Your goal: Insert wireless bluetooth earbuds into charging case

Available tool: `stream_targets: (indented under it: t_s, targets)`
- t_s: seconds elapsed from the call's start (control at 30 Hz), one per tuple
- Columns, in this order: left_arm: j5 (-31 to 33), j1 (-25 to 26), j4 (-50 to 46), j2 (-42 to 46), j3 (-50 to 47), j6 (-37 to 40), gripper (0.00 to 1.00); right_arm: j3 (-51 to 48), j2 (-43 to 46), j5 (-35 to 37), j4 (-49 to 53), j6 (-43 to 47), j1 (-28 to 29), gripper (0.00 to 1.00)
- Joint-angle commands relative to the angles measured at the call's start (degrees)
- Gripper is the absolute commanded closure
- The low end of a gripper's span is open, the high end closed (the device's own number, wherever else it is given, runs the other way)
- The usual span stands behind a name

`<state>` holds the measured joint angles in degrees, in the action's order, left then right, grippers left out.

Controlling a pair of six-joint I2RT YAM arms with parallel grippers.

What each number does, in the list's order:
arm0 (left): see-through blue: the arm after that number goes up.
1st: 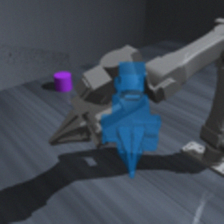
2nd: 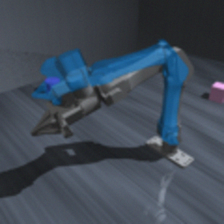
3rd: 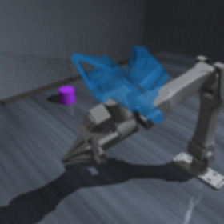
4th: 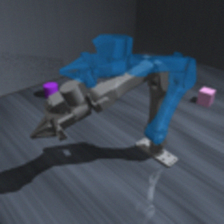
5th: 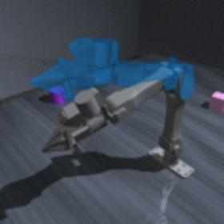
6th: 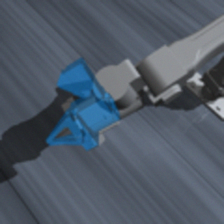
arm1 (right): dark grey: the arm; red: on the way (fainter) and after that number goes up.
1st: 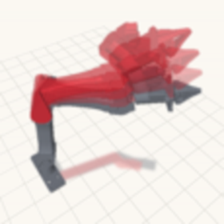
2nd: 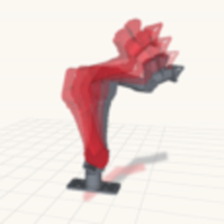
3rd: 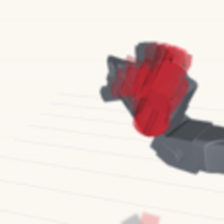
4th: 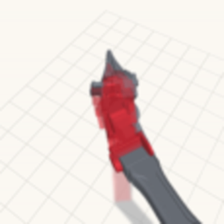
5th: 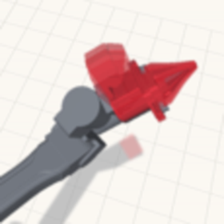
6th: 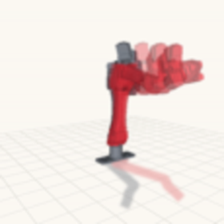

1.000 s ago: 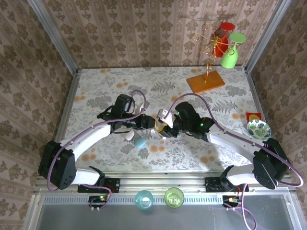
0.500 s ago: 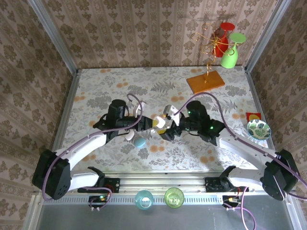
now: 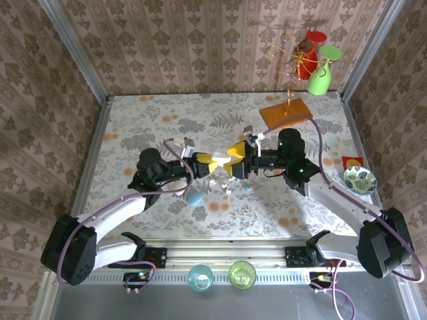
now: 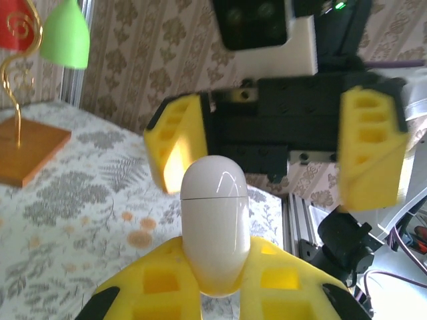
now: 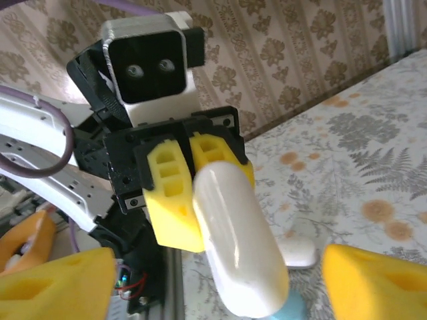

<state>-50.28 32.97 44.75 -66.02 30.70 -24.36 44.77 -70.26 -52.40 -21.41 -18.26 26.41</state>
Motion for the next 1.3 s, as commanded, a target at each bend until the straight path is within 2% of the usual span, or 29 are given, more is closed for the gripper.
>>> stream_targets:
  t_s: [0.0, 0.2, 0.4, 0.47, 0.53, 0.63, 0.7, 1.03, 1.27]
  targets:
    - [-1.7, 0.4, 6.5, 2.2, -0.5, 0.5, 1.0, 1.2, -1.9, -4.3, -6.5, -7.5, 0.0, 0.31]
    - [-0.6, 1.2, 4.4, 2.7, 0.2, -1.0, 1.0, 1.5, -2.2, -6.2, -9.5, -7.6, 0.0, 0.63]
    - [-0.1, 1.4, 1.2, 2.7, 1.0, -2.2, 1.0, 1.4, 0.1, -6.2, -4.9, -2.0, 0.2, 0.83]
    - [-0.1, 1.5, -0.5, 2.6, 1.7, -2.0, 0.88, 1.5, 0.6, -6.2, -3.4, -0.8, 0.3, 0.85]
    - [0.1, 1.4, -2.4, 2.7, 2.2, -1.3, 0.67, 1.9, 1.3, -5.7, -0.5, 1.6, 0.2, 0.85]
    - [-0.1, 1.4, -5.4, 3.0, 2.9, 0.5, 0.57, 3.2, 2.5, -4.2, 7.2, 6.8, 0.2, 0.86]
    - [-0.7, 1.5, -7.6, 3.6, 3.3, 2.4, 0.56, 3.9, 3.2, -3.4, 11.2, 9.7, 0.2, 0.86]
    - [-5.3, 2.2, -12.1, 4.1, 6.1, 9.6, 0.57, 6.8, 2.7, -5.2, 18.8, 14.3, 0.3, 0.89]
    - [-7.3, 3.1, -16.7, 3.6, 7.9, 13.1, 0.63, 7.8, 2.1, -6.4, 22.4, 17.2, 0.7, 0.9]
